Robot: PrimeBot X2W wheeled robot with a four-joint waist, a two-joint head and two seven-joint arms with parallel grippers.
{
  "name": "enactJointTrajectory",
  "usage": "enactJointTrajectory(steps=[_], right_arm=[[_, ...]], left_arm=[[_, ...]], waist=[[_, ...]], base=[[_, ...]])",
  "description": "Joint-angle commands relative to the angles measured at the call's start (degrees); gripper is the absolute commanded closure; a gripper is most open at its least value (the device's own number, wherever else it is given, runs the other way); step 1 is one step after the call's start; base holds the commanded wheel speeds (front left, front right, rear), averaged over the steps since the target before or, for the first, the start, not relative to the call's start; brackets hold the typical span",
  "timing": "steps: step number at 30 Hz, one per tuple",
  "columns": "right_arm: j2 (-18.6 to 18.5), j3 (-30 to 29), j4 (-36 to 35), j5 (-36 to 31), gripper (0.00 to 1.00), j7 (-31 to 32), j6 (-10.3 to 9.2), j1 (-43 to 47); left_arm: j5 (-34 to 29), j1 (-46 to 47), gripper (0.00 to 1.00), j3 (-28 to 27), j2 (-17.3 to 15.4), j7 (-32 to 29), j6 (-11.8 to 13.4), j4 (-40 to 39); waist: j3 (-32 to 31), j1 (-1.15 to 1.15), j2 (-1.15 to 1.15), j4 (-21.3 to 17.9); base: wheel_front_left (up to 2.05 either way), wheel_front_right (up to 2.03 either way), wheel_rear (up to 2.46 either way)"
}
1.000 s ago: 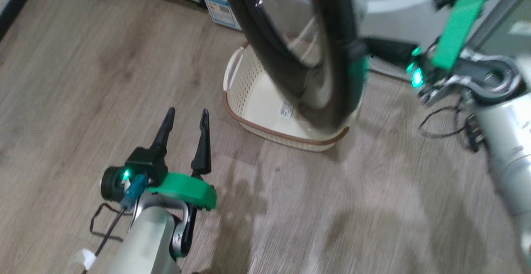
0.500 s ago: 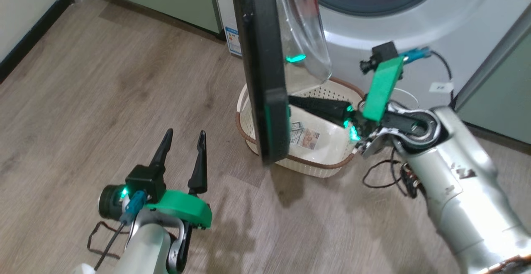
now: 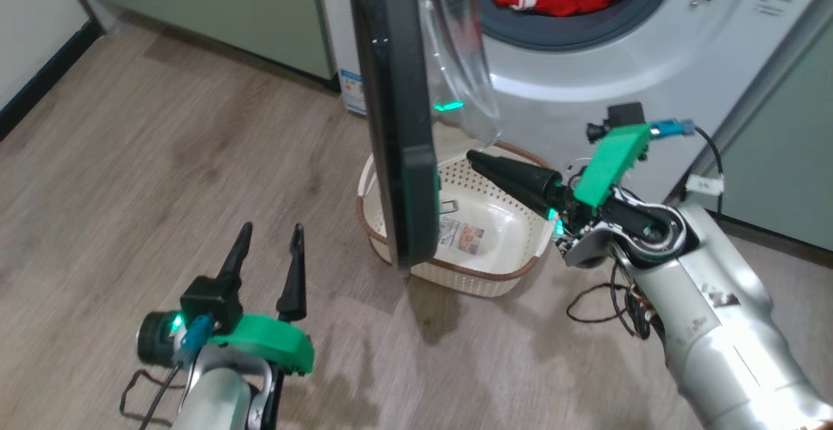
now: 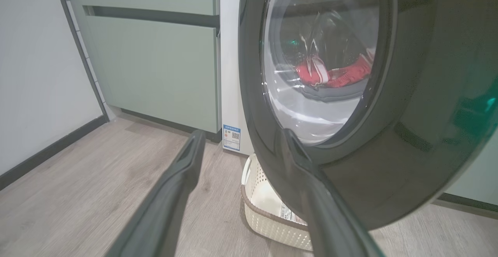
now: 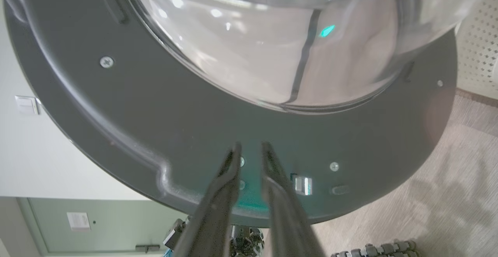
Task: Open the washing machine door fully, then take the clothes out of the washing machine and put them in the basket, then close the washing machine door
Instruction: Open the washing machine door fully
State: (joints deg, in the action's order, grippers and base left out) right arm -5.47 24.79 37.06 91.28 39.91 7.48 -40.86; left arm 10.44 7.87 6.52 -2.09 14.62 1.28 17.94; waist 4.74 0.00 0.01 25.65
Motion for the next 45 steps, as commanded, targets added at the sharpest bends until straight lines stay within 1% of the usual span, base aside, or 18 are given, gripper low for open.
enactJointTrajectory(steps=[1,5,8,12,17,21,24,28,30,32,33,34,37,38,41,42,43,45], right_arm=[[1.18,-0.41,-2.05,-0.30,0.00,-1.32,0.01,-0.02],[0.45,-1.25,-4.24,-1.89,0.00,-5.68,0.01,3.20],[-0.59,-1.26,-6.25,-3.11,0.00,-8.81,0.01,6.12],[-2.55,-1.59,-8.58,-4.40,0.00,-13.55,0.01,9.40],[-5.40,-1.99,-11.20,-6.17,0.00,-21.78,0.01,13.20],[-8.31,-1.40,-13.41,-8.59,0.00,-30.23,0.01,16.28],[-10.95,0.32,-14.27,-11.55,0.00,-38.15,0.01,18.19],[-14.68,4.01,-13.35,-16.42,0.00,-50.46,0.01,19.78],[-16.08,5.50,-12.03,-19.10,0.00,-53.84,0.01,20.18],[-16.98,4.56,-10.57,-23.02,0.00,-54.78,0.01,20.33],[-16.68,1.51,-10.69,-25.48,0.00,-54.83,0.01,20.52],[-16.41,-1.87,-11.01,-29.40,0.00,-54.86,0.01,21.02],[-14.01,-9.98,-13.78,-41.04,0.00,-54.88,0.01,24.32],[-13.25,-11.41,-14.93,-45.08,0.00,-54.88,0.01,25.56],[-10.87,-15.12,-17.88,-54.47,0.00,-54.89,0.01,28.72],[-10.06,-16.11,-18.50,-56.72,0.00,-54.89,0.01,29.62],[-10.06,-16.11,-18.50,-56.72,0.00,-54.89,0.01,29.62],[-8.70,-17.76,-19.28,-60.17,0.00,-54.90,0.01,31.17]], left_arm=[[-0.69,1.24,0.00,-2.40,-0.78,0.38,-0.30,-1.43],[-1.46,0.27,0.00,-5.20,-0.78,0.38,-0.96,-1.31],[-2.13,-0.45,0.00,-7.71,-0.92,0.38,-1.90,-1.22],[-2.90,-1.09,0.00,-10.87,-1.37,0.38,-2.90,-1.00],[-3.64,-1.54,0.00,-14.52,-2.21,0.38,-3.90,-0.88],[-4.27,-2.04,0.00,-16.66,-2.52,0.38,-4.49,-1.16],[-4.64,-2.44,0.00,-17.86,-2.59,0.38,-4.97,-1.26],[-5.07,-3.03,0.00,-19.01,-2.49,0.38,-5.52,-1.39],[-5.25,-3.31,0.00,-19.49,-2.43,0.38,-5.79,-1.37],[-5.43,-3.56,0.00,-19.83,-2.31,0.38,-5.99,-1.37],[-5.47,-3.67,0.00,-20.05,-2.26,0.38,-6.08,-1.42],[-5.53,-3.76,0.00,-20.19,-2.18,0.38,-6.14,-1.50],[-5.69,-3.84,0.00,-20.37,-1.91,0.38,-6.33,-1.65],[-5.73,-3.78,0.00,-20.36,-1.82,0.38,-6.40,-1.64],[-5.80,-3.54,0.00,-20.33,-1.59,0.38,-6.59,-1.49],[-5.83,-3.45,0.00,-20.32,-1.53,0.38,-6.67,-1.40],[-5.83,-3.45,0.00,-20.32,-1.53,0.38,-6.67,-1.40],[-5.91,-3.35,0.00,-20.26,-1.42,0.38,-6.79,-1.26]], waist=[[-0.77,0.00,-0.01,-0.97],[-2.23,0.00,-0.01,-3.53],[-3.22,0.00,-0.01,-5.88],[-3.99,0.00,-0.01,-9.08],[-4.94,0.00,-0.01,-12.79],[-5.60,0.00,-0.01,-15.16],[-6.09,0.00,-0.01,-16.57],[-6.57,0.00,-0.01,-18.03],[-6.79,0.00,-0.01,-18.61],[-6.94,0.00,-0.01,-19.06],[-6.93,0.00,-0.01,-19.32],[-6.91,0.00,-0.01,-19.50],[-6.81,0.00,-0.01,-19.74],[-6.76,0.00,-0.01,-19.76],[-6.59,0.00,-0.01,-19.85],[-6.56,0.00,-0.01,-19.86],[-6.56,0.00,-0.01,-19.86],[-6.55,0.00,-0.01,-19.84]], base=[[0.00,0.00,0.00],[0.00,0.00,0.00],[0.00,0.00,0.00],[0.00,0.00,0.00],[0.00,0.00,0.00],[0.00,0.00,0.00],[0.00,0.00,0.00],[0.00,0.00,0.00],[0.00,0.00,0.00],[0.00,0.00,0.00],[0.00,0.00,0.00],[0.00,0.00,0.00],[0.00,0.00,0.00],[0.00,0.00,0.00],[0.00,0.00,0.00],[0.00,0.00,0.00],[0.00,0.00,0.00],[0.00,0.00,0.00]])
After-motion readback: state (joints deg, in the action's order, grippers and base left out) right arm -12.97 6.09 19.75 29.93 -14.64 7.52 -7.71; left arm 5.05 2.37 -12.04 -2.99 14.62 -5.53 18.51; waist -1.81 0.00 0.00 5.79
